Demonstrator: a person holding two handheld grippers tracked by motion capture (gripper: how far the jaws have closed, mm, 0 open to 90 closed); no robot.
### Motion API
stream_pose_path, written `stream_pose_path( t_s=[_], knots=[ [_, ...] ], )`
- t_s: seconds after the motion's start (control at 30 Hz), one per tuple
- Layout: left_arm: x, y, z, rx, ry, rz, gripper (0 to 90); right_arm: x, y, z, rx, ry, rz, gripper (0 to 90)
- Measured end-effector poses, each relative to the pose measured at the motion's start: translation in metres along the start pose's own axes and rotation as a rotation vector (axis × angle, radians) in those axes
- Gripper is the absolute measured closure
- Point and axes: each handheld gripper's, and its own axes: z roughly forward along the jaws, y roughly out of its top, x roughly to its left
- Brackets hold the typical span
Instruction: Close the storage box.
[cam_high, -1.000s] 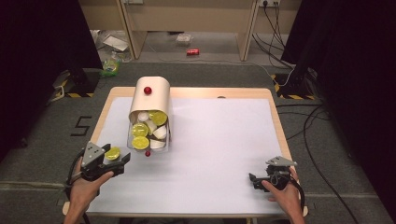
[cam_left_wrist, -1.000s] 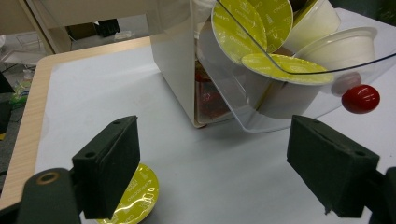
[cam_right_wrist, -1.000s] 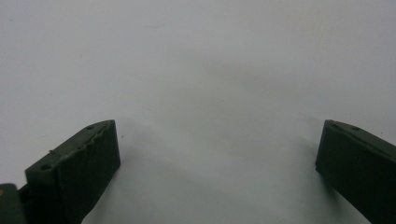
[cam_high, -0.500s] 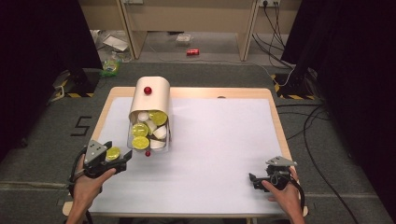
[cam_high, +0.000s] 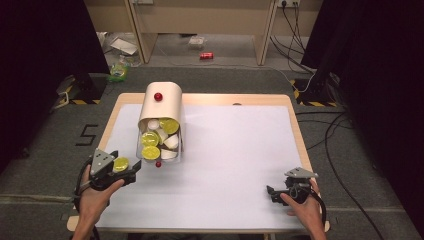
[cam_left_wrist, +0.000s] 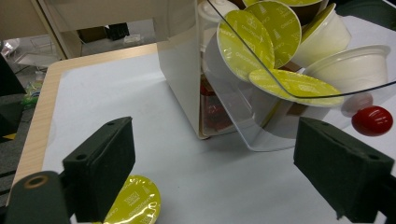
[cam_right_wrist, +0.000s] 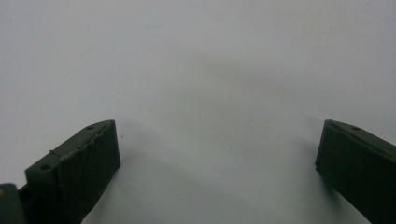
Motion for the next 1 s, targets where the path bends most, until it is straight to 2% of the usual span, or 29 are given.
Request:
stream_pose_path(
  t_s=[0.1, 0.17, 0.43, 0.57, 1.0],
  knots=[
    [0.000, 0.001, 0.000, -0.017, 0.002, -0.013, 12.0, 0.000, 0.000, 0.000, 0.000, -0.001, -0.001, 0.3],
    [0.000, 0.004, 0.000, -0.039, 0.020, -0.027, 15.5, 0.000, 0.000, 0.000, 0.000, 0.000, 0.000, 0.3],
    [-0.003, 0.011, 0.002, -0.030, 0.014, -0.005, 14.7, 0.000, 0.000, 0.000, 0.000, 0.000, 0.000, 0.3],
    [-0.001, 0.011, 0.003, -0.028, 0.000, -0.022, 14.0, 0.000, 0.000, 0.000, 0.000, -0.001, 0.000, 0.3],
    [0.005, 0.017, 0.015, -0.022, -0.001, -0.045, 14.1, 0.000, 0.000, 0.000, -0.002, 0.001, 0.001, 0.3]
  ],
)
